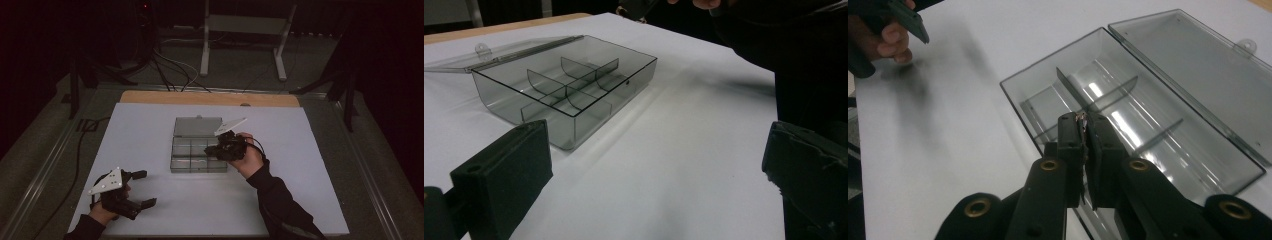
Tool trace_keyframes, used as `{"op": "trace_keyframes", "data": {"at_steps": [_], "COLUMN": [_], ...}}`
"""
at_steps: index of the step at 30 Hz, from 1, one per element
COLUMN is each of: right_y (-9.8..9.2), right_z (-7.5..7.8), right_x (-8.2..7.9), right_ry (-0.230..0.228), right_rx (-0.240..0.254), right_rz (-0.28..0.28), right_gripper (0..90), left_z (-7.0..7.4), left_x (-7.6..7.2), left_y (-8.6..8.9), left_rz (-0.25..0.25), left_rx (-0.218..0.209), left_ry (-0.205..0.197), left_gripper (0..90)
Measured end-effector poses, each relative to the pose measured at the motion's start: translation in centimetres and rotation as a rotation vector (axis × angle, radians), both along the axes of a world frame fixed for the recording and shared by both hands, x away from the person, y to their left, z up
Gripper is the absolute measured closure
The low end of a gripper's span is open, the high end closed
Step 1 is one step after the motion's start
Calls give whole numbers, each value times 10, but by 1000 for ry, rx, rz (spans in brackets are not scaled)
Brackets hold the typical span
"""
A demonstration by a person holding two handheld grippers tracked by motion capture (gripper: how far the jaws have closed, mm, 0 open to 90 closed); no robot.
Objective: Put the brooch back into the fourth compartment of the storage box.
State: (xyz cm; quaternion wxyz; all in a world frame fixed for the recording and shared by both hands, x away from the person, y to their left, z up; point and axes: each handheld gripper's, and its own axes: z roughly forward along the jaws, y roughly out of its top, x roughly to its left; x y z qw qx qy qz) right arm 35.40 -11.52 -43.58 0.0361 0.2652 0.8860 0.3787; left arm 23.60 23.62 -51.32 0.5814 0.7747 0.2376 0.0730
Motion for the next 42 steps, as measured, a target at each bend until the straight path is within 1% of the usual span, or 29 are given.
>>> {"op": "trace_keyframes", "data": {"at_steps": [11,19,25,26,28,31,38,42], "right_y": [27,42,57,57,62,67,76,82], "right_z": [-2,-4,-8,-8,-11,-13,-18,-25], "right_x": [8,11,14,14,15,16,20,23], "right_ry": [15,21,33,33,32,44,57,71], "right_rx": [20,19,17,17,15,10,3,-4], "right_rz": [22,35,52,52,61,63,71,74], "right_gripper": [853,853,853,853,853,853,853,852], "left_z": [0,0,0,0,0,0,0,0], "left_x": [0,0,0,0,0,0,0,0], "left_y": [0,0,0,0,0,0,0,0], "left_rz": [-2,-3,-3,-3,-4,-4,-5,-5], "left_rx": [-1,-1,-3,-3,-4,-3,-4,-7], "left_ry": [0,1,3,3,4,4,2,3], "left_gripper": [12,13,12,13,12,13,13,12]}}
